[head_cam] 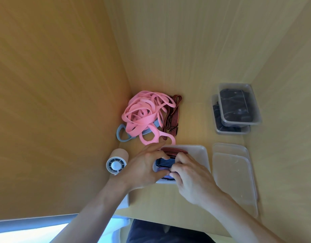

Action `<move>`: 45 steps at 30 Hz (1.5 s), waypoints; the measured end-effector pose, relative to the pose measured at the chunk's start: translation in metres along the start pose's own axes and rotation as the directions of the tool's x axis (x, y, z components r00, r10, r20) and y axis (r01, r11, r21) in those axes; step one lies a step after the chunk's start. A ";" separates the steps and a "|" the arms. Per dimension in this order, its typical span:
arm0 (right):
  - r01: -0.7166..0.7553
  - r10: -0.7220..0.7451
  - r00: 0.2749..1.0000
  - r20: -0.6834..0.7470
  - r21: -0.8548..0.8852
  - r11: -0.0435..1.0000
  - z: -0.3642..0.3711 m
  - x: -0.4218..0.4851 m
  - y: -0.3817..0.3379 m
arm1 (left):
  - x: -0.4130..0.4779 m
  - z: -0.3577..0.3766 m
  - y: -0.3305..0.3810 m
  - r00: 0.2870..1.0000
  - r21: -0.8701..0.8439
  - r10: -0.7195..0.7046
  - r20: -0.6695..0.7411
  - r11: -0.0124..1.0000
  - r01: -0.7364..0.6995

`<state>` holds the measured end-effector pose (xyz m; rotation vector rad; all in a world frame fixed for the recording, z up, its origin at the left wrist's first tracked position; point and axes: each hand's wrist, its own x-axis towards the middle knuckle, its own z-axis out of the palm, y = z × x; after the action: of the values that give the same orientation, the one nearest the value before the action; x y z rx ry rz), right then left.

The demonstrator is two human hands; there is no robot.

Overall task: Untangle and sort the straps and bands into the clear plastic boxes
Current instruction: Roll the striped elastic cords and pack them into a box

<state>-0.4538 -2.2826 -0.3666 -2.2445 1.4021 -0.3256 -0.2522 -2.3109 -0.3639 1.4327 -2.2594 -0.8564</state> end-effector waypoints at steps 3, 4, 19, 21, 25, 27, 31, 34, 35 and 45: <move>0.015 -0.017 1.000 0.008 0.145 0.989 -0.003 -0.003 0.014 | -0.005 0.008 -0.008 0.999 -0.040 0.020 -0.033 0.999 -0.021; 0.013 -0.014 1.000 0.005 0.159 0.987 -0.003 -0.003 0.018 | -0.005 0.009 -0.009 0.999 -0.039 0.024 -0.034 0.999 -0.026; -0.185 0.206 0.976 -0.065 0.238 0.953 -0.004 0.002 0.018 | -0.009 0.016 -0.013 1.000 -0.087 -0.020 -0.005 0.996 0.020; -0.181 0.197 0.979 -0.045 0.238 0.954 -0.005 0.006 0.019 | -0.008 0.015 -0.011 0.999 -0.070 -0.032 -0.013 0.997 0.031; -0.217 0.214 0.976 0.036 0.177 0.960 -0.010 0.014 0.017 | -0.009 0.017 -0.008 0.999 -0.026 -0.041 -0.018 0.999 0.040; -0.242 0.234 0.969 0.073 0.131 0.961 -0.015 0.018 0.012 | -0.008 0.017 -0.006 0.999 0.016 -0.041 -0.019 0.999 0.042; -0.298 0.290 0.950 0.120 0.052 0.953 -0.024 0.025 0.002 | -0.004 0.012 0.006 0.995 0.138 -0.095 0.004 0.986 0.094; -0.287 0.283 0.950 0.134 0.011 0.958 -0.026 0.027 -0.001 | 0.001 0.008 0.013 0.993 0.166 -0.115 0.019 0.980 0.110; -0.278 0.274 0.951 0.145 0.011 0.960 -0.027 0.028 0.000 | 0.002 0.007 0.014 0.993 0.166 -0.118 0.021 0.980 0.113; -0.387 0.385 0.920 0.069 0.302 0.871 -0.060 0.075 0.030 | 0.018 -0.014 0.023 0.989 0.177 -0.136 0.060 0.976 0.124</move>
<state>-0.4703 -2.3762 -0.3334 -1.6660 1.6282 -0.3707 -0.2684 -2.3238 -0.3389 1.6673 -2.3645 -0.7779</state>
